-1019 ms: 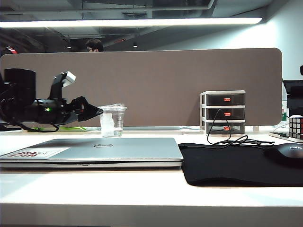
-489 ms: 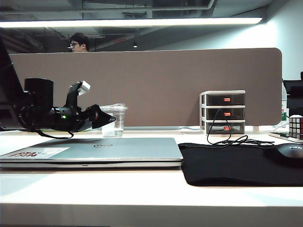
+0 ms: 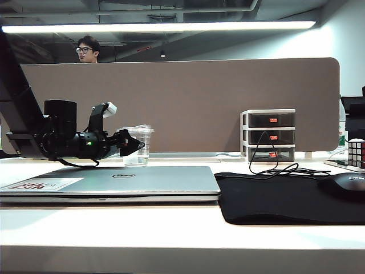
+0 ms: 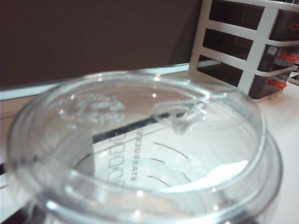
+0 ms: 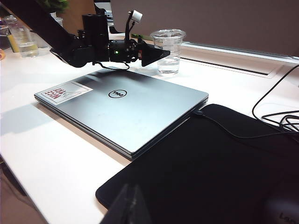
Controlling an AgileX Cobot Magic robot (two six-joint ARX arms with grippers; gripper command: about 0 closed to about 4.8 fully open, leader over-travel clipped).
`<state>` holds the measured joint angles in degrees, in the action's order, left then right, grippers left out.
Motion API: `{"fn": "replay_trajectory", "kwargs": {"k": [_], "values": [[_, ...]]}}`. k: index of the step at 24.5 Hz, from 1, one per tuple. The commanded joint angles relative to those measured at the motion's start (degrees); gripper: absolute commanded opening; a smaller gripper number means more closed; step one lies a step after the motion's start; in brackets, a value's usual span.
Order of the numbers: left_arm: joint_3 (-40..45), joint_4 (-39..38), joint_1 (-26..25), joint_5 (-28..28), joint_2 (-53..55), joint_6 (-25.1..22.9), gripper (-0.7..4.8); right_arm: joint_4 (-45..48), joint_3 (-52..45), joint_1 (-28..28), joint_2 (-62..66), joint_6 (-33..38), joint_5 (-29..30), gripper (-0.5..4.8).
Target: Pick up the coffee cup and place it on the left side of the laptop.
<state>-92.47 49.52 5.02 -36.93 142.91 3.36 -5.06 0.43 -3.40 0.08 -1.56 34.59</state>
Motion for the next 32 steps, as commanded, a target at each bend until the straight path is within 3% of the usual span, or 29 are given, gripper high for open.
{"fn": "replay_trajectory", "kwargs": {"k": [1,5,15,16,18,32], "values": [[-2.62,-1.44,0.07,0.24,0.90,-1.05,4.79,0.55,-0.35,-0.02,-0.11,-0.24,-0.02,-0.01],[-6.47,-3.82,0.28,0.44,2.54,-1.42,4.79,0.55,-0.35,-0.02,-0.11,-0.22,-0.04,-0.01],[-7.56,-4.70,1.38,8.15,3.23,-2.69,4.79,0.52,-0.35,-0.02,-0.11,-0.24,-0.09,-0.01],[-7.56,-4.48,1.38,8.57,3.23,-2.47,4.18,0.52,-0.35,-0.02,-0.11,-0.24,-0.11,-0.01],[-7.56,-4.09,1.38,8.66,3.21,-2.47,3.76,0.55,-0.35,-0.02,-0.11,-0.24,-0.09,-0.01],[-7.06,-5.27,-0.04,8.83,1.05,-0.98,3.72,0.55,-0.35,-0.02,-0.11,-0.22,-0.07,-0.01]]}}
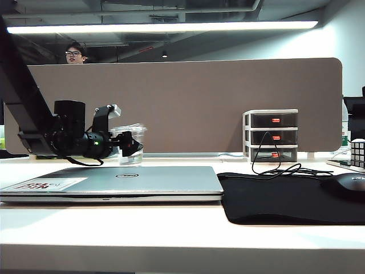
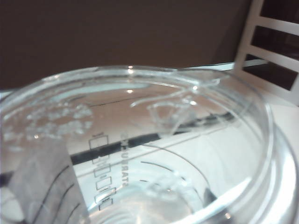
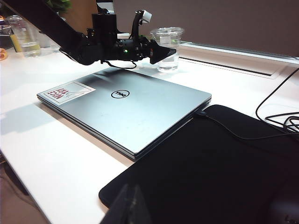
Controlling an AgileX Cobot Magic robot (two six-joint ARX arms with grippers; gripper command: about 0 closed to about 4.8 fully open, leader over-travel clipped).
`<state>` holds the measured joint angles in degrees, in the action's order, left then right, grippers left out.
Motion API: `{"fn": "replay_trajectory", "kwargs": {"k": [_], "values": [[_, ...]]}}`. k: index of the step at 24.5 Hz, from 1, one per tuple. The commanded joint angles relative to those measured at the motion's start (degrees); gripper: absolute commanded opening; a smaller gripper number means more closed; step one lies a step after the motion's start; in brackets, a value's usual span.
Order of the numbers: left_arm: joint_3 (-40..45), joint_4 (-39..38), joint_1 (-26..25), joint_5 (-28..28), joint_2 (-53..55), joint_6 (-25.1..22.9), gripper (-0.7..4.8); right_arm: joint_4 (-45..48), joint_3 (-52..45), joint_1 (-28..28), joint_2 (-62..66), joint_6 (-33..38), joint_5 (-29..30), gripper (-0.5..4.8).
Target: Pick up the coffee cup and place it on the left side of the laptop.
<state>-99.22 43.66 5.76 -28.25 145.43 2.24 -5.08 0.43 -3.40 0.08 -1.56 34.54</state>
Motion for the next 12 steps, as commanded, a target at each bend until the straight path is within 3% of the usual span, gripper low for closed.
{"fn": "replay_trajectory", "kwargs": {"k": [1,6,10,12], "values": [[-0.31,-0.17,-1.14,0.09,-1.84,0.13,3.73,0.57,-0.35,-0.02,-0.11,-0.22,-0.02,-0.01],[-0.31,-5.90,-3.15,-1.40,-4.31,0.09,3.73,0.57,-0.35,-0.02,-0.11,-0.22,-0.07,-0.01],[-0.24,-7.06,-4.63,-10.82,-6.23,1.86,3.74,0.57,-0.35,-0.02,-0.11,-0.24,-0.09,-0.01],[-0.22,-8.26,-4.70,-10.88,-6.88,1.86,3.74,0.59,-0.35,0.00,-0.11,-0.24,-0.09,-0.01]]}}
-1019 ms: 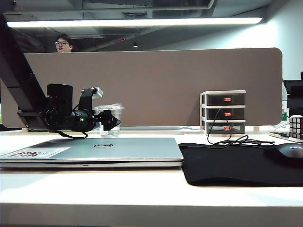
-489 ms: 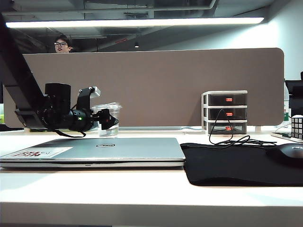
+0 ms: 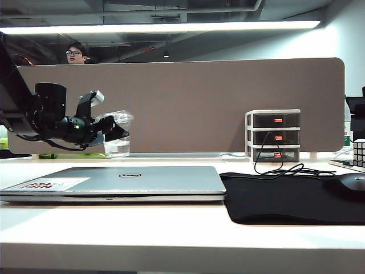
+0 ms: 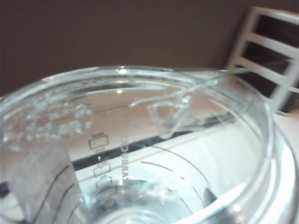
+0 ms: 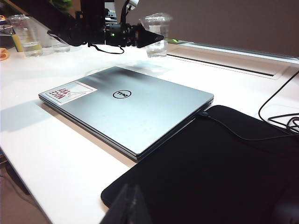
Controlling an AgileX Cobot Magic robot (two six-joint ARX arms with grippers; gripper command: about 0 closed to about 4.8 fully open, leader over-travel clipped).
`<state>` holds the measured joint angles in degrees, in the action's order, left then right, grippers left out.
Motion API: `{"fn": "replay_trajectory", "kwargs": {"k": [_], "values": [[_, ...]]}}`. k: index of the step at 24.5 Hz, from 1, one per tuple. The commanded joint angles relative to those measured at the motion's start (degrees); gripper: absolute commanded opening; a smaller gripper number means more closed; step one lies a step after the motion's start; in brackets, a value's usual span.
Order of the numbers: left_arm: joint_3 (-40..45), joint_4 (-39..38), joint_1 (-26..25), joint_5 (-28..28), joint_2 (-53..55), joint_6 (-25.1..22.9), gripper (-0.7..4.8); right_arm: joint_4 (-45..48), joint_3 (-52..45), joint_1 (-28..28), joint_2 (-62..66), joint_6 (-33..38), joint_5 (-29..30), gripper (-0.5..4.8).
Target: Pick up the coffee cup and place it on the left side of the laptop.
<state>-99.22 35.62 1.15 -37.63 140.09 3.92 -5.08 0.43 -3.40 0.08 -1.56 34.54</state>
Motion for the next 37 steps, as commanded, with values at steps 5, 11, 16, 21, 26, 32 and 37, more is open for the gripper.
{"fn": "replay_trajectory", "kwargs": {"k": [5,11,16,21,26,32,37], "values": [[-0.02,-1.16,-1.49,-6.78,-2.14,0.20,3.74,0.59,-0.35,0.00,-0.11,-0.48,-0.07,-0.01],[8.13,2.49,-5.40,-10.71,-5.25,-1.99,3.75,0.57,-0.35,0.00,-0.11,-0.68,-0.07,-0.01],[16.22,11.76,-9.20,-12.35,-7.96,-1.09,3.75,0.57,-0.35,-0.02,-0.11,-1.60,-0.07,-0.01],[25.42,17.90,-13.81,-12.63,-11.67,-0.44,3.75,0.59,-0.35,-0.02,-0.11,-1.55,-0.02,-0.01],[40.26,24.52,-17.90,-10.19,-18.23,-1.25,3.75,0.59,-0.33,-0.07,-0.11,-1.53,0.11,-0.01],[49.96,32.61,-18.38,-7.30,-19.74,-3.13,3.75,0.61,-0.33,-0.04,-0.11,-1.53,0.13,-0.01],[60.02,43.28,-18.43,-1.97,-19.71,-5.14,3.75,0.59,-0.33,-0.11,-0.11,-1.53,0.15,-0.01]]}}
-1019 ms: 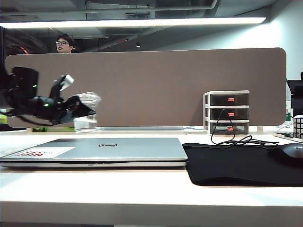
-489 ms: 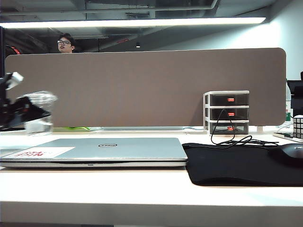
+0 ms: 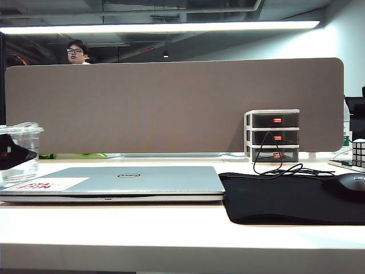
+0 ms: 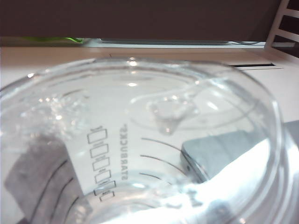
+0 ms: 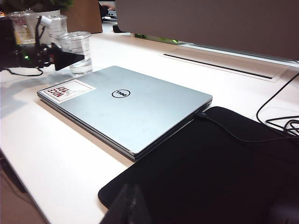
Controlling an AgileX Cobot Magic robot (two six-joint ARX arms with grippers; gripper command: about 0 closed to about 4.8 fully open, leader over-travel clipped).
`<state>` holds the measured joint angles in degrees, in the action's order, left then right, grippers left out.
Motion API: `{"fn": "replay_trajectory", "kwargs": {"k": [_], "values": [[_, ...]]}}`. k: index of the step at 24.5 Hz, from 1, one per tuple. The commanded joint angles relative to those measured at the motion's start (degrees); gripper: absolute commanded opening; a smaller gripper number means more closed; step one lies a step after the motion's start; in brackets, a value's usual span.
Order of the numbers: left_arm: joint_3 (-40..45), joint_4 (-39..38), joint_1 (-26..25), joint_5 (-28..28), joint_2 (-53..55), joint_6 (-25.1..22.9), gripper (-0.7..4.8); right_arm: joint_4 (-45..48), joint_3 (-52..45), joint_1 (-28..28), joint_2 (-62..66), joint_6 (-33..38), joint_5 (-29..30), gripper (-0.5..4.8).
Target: Pick up the coffee cup and place it on the left side of the laptop.
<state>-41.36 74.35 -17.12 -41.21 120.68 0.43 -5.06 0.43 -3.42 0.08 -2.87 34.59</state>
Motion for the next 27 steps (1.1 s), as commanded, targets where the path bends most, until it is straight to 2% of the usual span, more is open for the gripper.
{"fn": "replay_trajectory", "kwargs": {"k": [1,4,9,11,13,21,27], "values": [[3.37,5.84,-0.15,2.47,-0.31,-2.40,3.75,0.57,-0.33,-0.09,-0.11,-0.22,0.09,-0.01],[5.42,6.78,-0.15,5.79,-0.33,-2.34,3.75,0.57,-0.33,-0.09,-0.11,-0.20,0.11,-0.01],[6.58,6.86,-0.15,7.80,-0.33,-2.36,3.77,0.57,-0.33,-0.09,-0.11,-0.20,0.11,-0.01],[6.60,7.65,-0.15,8.02,-0.33,-2.36,4.45,0.57,-0.33,-0.09,-0.11,-0.20,0.09,-0.01],[6.71,8.04,-0.15,8.00,-0.35,-1.90,4.79,0.57,-0.33,-0.09,-0.11,-0.20,0.09,-0.01],[9.57,8.92,-0.57,8.04,-0.59,-1.84,4.79,0.57,-0.33,-0.09,-0.11,-0.17,0.11,-0.01],[16.85,8.92,-0.90,11.72,-8.35,-0.90,4.79,0.59,-0.33,-0.09,-0.11,-0.15,0.11,-0.01]]}}
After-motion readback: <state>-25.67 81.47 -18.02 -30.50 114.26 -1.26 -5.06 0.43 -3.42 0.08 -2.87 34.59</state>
